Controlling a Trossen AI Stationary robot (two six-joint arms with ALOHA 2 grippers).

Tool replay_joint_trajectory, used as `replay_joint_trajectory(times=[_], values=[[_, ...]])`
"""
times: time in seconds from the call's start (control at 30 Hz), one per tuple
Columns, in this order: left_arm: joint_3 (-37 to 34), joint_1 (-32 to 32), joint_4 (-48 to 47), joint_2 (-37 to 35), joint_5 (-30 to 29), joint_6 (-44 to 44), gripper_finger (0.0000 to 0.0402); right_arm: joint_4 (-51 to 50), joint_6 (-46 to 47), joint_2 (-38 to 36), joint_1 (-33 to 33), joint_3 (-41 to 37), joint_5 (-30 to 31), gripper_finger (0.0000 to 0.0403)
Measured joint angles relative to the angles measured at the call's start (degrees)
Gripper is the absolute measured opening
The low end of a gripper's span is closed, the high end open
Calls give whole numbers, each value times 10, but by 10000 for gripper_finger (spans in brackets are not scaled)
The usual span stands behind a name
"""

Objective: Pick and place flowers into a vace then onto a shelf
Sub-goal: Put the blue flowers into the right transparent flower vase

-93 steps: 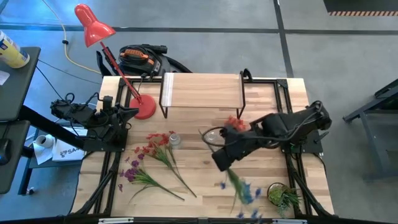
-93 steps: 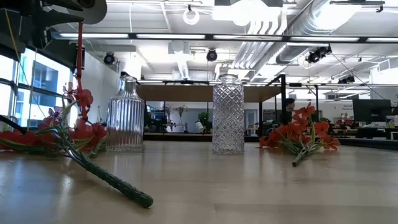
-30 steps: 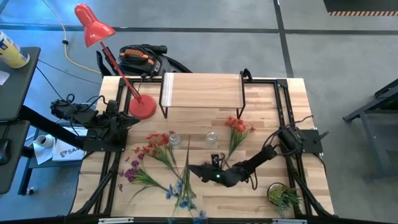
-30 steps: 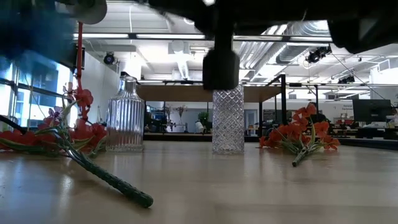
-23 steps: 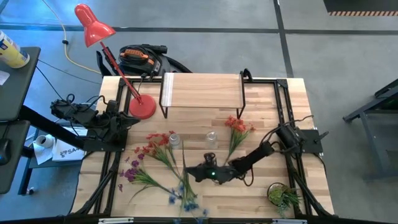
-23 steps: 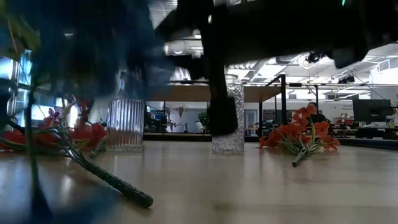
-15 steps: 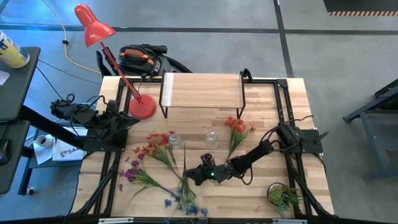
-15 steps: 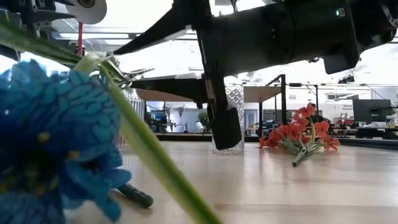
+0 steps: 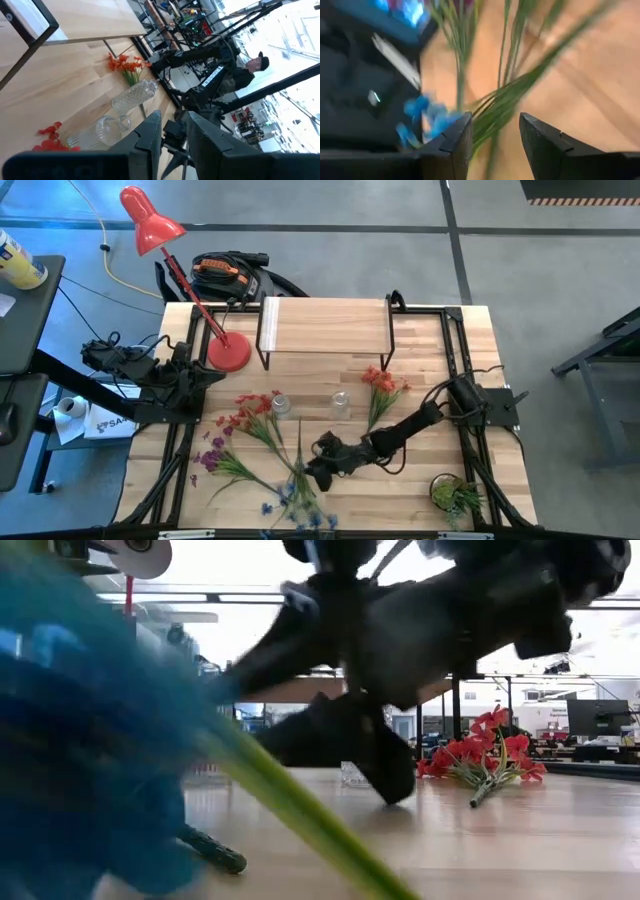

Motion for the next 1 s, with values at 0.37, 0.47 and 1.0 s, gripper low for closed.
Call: replay_joint_trajectory(times=[0.37,0.47,1.0], values=[[0,0,-10,0,-1,0,127,-482,-270,-147,36,102,19,146],[0,0,-10,0,-3,0,127,-580,-447,-150,37,185,48,146],[0,0,-7,0,-19,-5,127,-702,-1027,39,-63,415,-24,154]])
